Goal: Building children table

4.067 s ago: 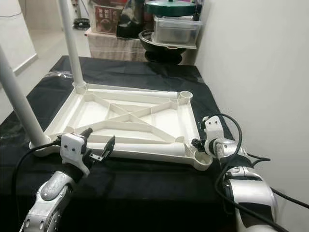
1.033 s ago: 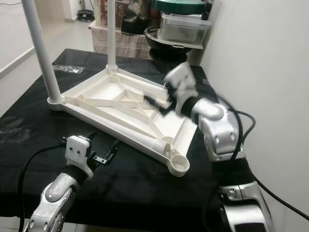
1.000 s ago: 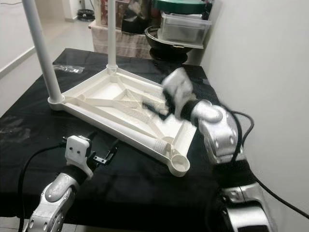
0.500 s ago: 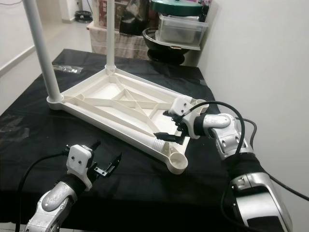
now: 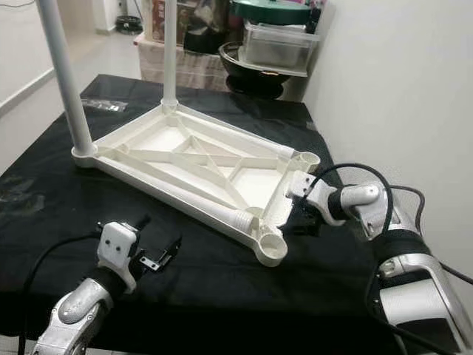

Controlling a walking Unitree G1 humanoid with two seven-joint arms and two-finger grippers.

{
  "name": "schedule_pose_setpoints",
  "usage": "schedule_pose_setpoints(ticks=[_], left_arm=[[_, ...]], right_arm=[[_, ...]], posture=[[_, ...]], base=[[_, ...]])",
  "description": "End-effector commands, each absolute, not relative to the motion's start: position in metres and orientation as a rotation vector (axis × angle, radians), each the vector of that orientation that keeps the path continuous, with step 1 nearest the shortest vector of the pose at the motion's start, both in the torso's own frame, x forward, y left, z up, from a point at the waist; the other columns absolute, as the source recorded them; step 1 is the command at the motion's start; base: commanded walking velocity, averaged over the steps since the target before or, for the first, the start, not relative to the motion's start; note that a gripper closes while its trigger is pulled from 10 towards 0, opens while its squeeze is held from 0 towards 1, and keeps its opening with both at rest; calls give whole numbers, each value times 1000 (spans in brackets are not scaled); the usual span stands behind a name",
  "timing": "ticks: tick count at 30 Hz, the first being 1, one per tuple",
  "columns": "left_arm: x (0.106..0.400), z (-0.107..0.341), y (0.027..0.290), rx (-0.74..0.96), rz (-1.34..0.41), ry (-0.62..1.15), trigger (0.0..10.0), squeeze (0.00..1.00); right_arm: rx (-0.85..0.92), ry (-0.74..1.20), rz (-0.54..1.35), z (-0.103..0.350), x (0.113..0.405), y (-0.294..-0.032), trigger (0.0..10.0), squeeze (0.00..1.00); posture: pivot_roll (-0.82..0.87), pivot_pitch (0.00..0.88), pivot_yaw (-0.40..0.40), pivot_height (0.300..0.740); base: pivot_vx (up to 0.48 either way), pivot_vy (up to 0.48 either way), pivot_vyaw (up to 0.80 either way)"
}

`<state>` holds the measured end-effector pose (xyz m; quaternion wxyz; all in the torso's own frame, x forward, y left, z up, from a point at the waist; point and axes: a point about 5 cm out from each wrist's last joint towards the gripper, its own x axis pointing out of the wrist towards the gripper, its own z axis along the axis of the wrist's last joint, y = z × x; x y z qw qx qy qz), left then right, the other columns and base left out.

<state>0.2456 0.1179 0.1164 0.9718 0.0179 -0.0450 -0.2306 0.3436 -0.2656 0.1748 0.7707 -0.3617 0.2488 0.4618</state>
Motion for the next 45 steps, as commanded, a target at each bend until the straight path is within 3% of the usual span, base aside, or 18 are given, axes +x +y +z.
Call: schedule_pose_setpoints(ticks=[1,14,20,29,37,45], left_arm=[[244,116,115,26,-476,-81,10000,0],[244,115,114,26,-485,-77,10000,0],[246,115,113,29,-489,-79,10000,0],[246,115,111,26,-490,-81,10000,0],[247,116,112,28,-485,-86,10000,0],[245,115,110,26,-487,-80,10000,0]], right_arm=[[-804,537,1048,183,343,-267,10000,0],[-831,594,1200,166,336,-260,10000,0],[-1076,651,1213,153,339,-253,10000,0],[-1251,637,1144,148,350,-241,10000,0],[-1283,548,1193,152,355,-224,10000,0],[-1333,616,1208,142,351,-228,10000,0]], posture=[[54,0,-141,740],[53,0,-139,740],[52,0,-145,740],[60,0,-152,740],[66,0,-156,740],[66,0,-159,740]], base=[[0,0,0],[0,0,0],[0,0,0],[0,0,0],[0,0,0],[0,0,0]])
